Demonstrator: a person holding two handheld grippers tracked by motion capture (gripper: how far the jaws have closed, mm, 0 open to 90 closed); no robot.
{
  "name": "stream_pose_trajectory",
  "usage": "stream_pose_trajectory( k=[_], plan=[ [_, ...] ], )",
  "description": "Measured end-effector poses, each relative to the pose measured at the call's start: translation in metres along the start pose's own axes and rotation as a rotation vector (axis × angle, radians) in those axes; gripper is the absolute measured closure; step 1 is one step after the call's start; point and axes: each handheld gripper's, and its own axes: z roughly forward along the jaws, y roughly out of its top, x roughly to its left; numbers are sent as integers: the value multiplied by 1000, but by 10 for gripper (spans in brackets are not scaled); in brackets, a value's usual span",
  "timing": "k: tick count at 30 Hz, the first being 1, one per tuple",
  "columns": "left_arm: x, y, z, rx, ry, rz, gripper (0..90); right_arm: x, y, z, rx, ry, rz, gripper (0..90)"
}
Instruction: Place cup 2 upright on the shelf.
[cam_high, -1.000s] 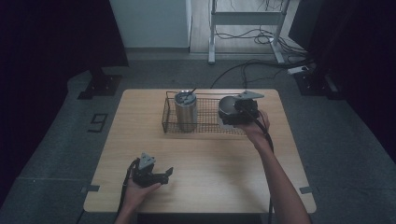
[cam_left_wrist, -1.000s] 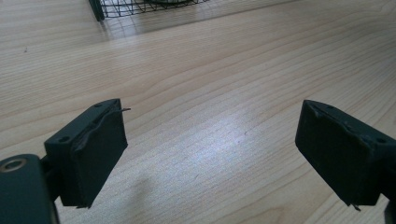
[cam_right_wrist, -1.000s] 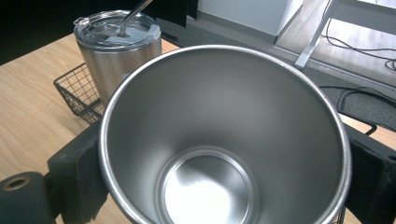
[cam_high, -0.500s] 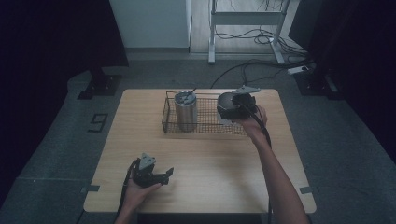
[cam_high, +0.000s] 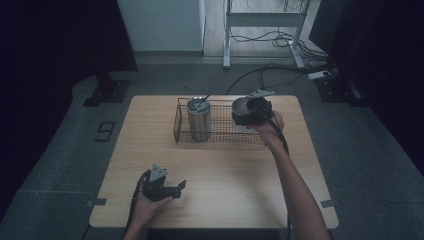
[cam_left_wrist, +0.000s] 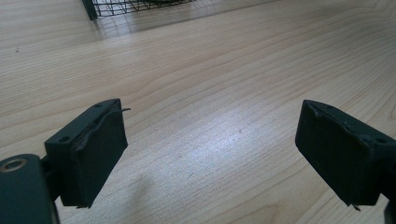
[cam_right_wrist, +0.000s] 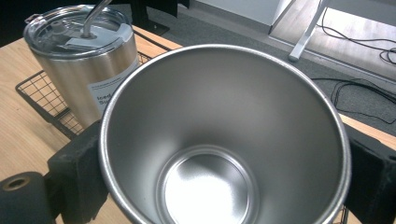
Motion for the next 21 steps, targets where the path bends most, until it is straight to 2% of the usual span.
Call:
stream_pose_trajectory(
  k=[10, 21],
  plan=[
    [1, 0, -2, -1, -1, -1, 90, -3, 3, 12, 18, -5, -6, 67],
    [-1, -1, 1, 6, -5, 6, 90, -11, 3, 19, 20, -15, 19, 66]
  ],
)
